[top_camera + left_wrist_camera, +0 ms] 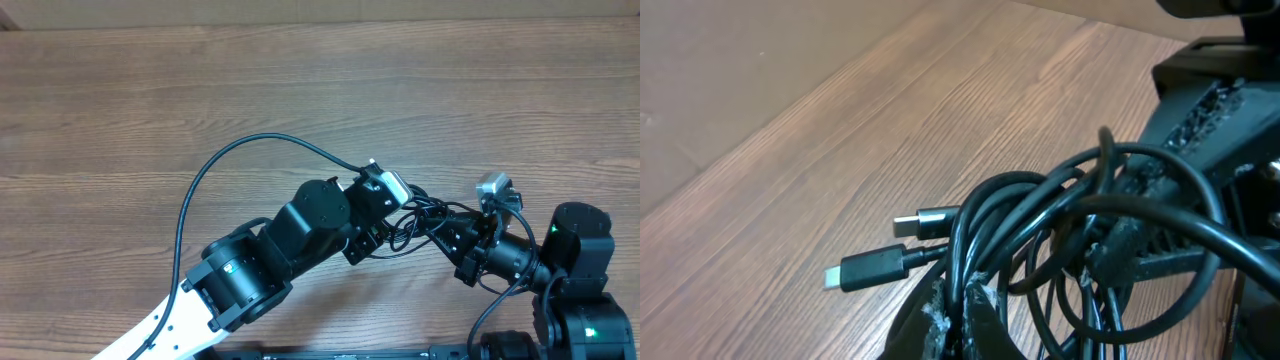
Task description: Untangle cables
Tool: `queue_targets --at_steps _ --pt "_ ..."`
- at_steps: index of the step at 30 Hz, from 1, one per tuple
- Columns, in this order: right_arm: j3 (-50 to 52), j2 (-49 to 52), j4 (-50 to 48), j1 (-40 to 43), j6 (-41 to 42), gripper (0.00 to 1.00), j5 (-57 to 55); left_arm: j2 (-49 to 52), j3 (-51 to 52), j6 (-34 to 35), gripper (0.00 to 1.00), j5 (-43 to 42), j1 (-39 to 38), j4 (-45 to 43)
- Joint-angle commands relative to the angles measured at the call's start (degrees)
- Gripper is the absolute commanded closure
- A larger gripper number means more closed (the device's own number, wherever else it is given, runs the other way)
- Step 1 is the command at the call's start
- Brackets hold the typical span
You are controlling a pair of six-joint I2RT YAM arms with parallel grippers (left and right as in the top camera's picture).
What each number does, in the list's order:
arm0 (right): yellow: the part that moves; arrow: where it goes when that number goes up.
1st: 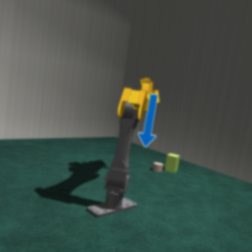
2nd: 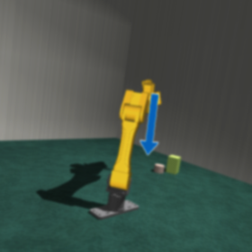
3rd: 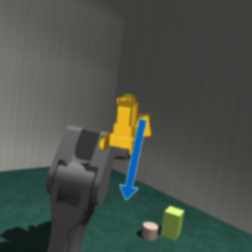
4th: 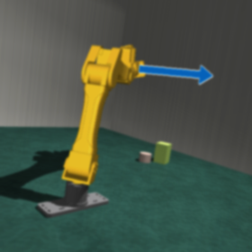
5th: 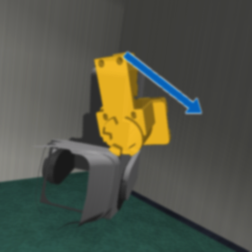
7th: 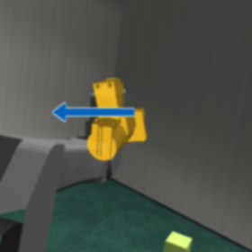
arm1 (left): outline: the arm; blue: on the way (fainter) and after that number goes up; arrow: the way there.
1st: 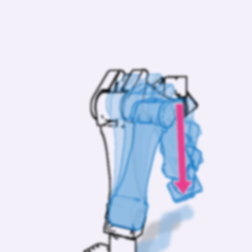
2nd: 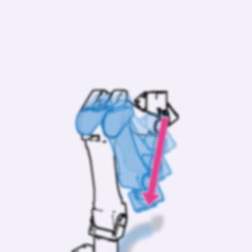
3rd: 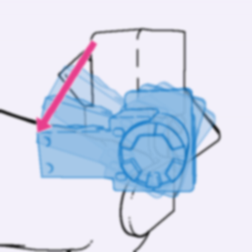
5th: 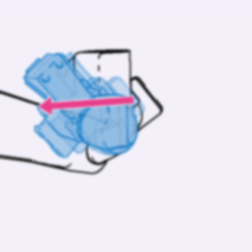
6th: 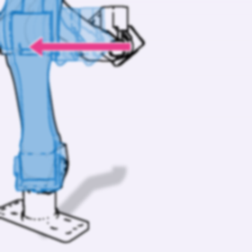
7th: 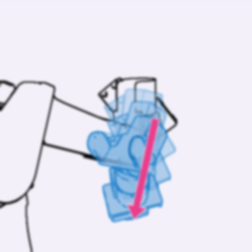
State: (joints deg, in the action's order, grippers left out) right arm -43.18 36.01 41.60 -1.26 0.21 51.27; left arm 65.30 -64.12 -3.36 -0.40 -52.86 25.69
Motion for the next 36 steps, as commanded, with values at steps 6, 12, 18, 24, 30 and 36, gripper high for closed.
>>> queue_targets --at_steps 6,12,18,24,30,36 --pt "-1.5 -0.2 1.8 -0.3 -0.7 0.96 -3.0 0.2 -0.7 22.4 0.96 26.0 0.4 -0.1" --pt "-1.5 -0.2 2.3 -0.3 -0.7 0.96 -4.3 0.2 -0.7 27.3 0.96 29.5 0.4 -0.1" --pt "-1.5 -0.2 2.7 -0.3 -0.7 0.96 -5.2 0.2 -0.7 32.3 0.96 31.9 0.4 -0.2" --pt "-1.5 -0.2 2.7 -0.3 -0.7 0.62 -5.2 0.2 -0.7 31.7 0.96 26.8 0.4 -0.7" --pt "-1.5 -0.2 2.7 -0.3 -0.5 0.39 -6.9 -0.2 -0.7 31.7 0.96 23.8 0.4 -3.3" --pt "-1.4 -0.2 2.8 -0.3 -0.5 0.38 -7.3 -2.8 -0.7 32.5 0.96 18.5 0.4 -7.5"
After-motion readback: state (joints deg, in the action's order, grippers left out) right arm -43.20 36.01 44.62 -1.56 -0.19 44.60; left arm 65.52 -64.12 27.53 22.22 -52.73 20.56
